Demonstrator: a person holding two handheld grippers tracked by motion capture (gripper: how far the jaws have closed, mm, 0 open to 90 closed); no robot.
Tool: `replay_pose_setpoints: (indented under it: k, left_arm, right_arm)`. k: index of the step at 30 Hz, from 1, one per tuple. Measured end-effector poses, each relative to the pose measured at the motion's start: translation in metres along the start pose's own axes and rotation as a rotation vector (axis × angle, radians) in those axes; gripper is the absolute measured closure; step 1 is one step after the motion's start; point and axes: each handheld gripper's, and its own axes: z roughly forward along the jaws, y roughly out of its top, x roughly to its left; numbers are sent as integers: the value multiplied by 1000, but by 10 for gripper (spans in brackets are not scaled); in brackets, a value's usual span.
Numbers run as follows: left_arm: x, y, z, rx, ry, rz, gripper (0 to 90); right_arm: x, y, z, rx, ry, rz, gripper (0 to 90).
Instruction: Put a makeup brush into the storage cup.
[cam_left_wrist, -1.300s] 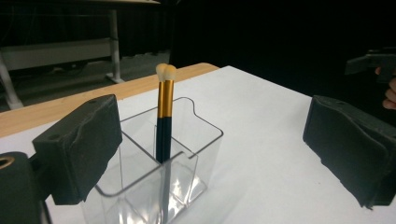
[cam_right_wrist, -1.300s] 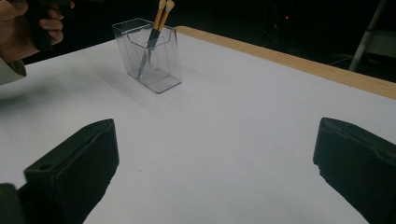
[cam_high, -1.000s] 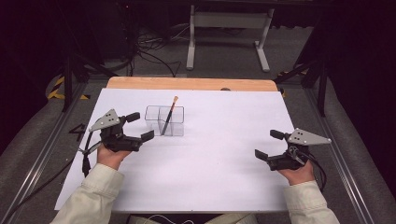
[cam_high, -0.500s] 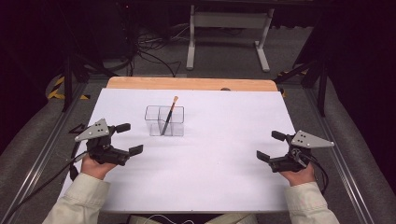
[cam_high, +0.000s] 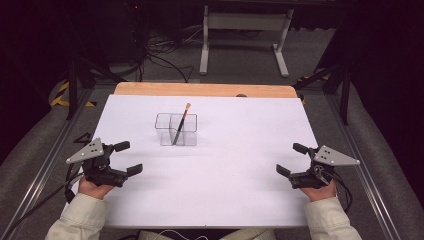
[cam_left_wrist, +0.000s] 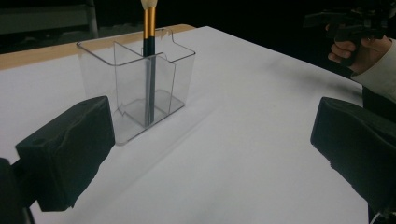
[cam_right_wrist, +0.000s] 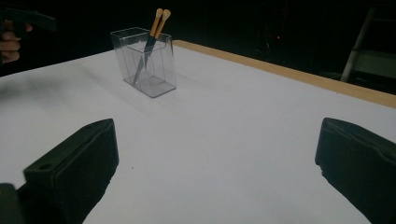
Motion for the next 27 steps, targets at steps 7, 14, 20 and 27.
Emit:
replay_pose_setpoints:
  k: [7, 14, 20, 27]
  left_arm:
    - [4, -17, -9, -49, 13, -19, 4]
    - [3, -21, -11, -67, 38, -9, 4]
    - [6, -26, -10, -86, 58, -22, 4]
    - [5, -26, -11, -101, 70, -19, 4]
  right_arm:
    - [0, -10, -6, -58, -41, 4, 0]
    - [0, -17, -5, -54, -55, -5, 0]
    - [1, -21, -2, -37, -66, -31, 0]
    - [3, -21, -1, -51, -60, -37, 0]
